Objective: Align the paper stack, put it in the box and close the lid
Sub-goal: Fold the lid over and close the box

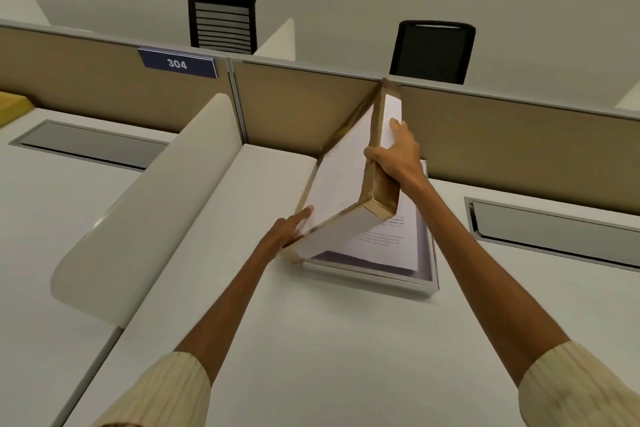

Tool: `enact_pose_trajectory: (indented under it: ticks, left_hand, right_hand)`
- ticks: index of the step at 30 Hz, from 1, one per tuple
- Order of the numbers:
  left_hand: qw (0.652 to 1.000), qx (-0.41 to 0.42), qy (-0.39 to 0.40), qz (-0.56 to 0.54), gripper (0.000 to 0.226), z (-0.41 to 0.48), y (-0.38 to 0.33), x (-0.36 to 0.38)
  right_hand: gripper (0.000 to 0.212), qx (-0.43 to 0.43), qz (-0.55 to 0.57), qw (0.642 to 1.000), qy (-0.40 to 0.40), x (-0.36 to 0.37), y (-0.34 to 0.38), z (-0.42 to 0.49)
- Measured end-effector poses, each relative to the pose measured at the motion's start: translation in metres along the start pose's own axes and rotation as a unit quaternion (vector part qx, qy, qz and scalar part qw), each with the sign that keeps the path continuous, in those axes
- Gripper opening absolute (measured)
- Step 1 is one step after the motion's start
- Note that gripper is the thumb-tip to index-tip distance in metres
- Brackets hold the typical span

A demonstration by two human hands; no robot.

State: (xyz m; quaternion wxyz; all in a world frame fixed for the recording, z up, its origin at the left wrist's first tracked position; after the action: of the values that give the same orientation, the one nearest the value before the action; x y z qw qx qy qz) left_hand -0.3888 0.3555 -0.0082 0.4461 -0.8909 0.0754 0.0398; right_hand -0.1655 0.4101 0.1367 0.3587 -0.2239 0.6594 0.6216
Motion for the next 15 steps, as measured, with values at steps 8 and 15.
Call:
enact_pose_trajectory:
  ticks: [8, 15]
  left_hand:
    - [0.999, -0.016, -0.031, -0.009, 0.069, 0.026, -0.001, 0.000]
    - [0.997, 0.034, -0.076, 0.004, 0.070, 0.020, -0.004, 0.020]
  right_hand:
    - [0.083, -0.009, 0.038, 0.999, 0.028, -0.008, -0.047, 0.001]
    - [0.075, 0.039, 0.104, 0.993, 0.027, -0.009, -0.096, -0.001]
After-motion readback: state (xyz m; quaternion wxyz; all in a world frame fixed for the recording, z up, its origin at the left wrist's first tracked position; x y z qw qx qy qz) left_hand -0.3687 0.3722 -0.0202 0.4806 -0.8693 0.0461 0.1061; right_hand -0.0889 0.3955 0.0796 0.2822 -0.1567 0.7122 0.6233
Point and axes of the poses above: each hand's wrist, its own z-axis towards the middle knuckle, its own x-axis out of the palm, y = z × x, the point moved 2 cm from there along z, towards the middle knuckle, and after that the axes turned 12 degrees about -z, right-handed, at the moved point
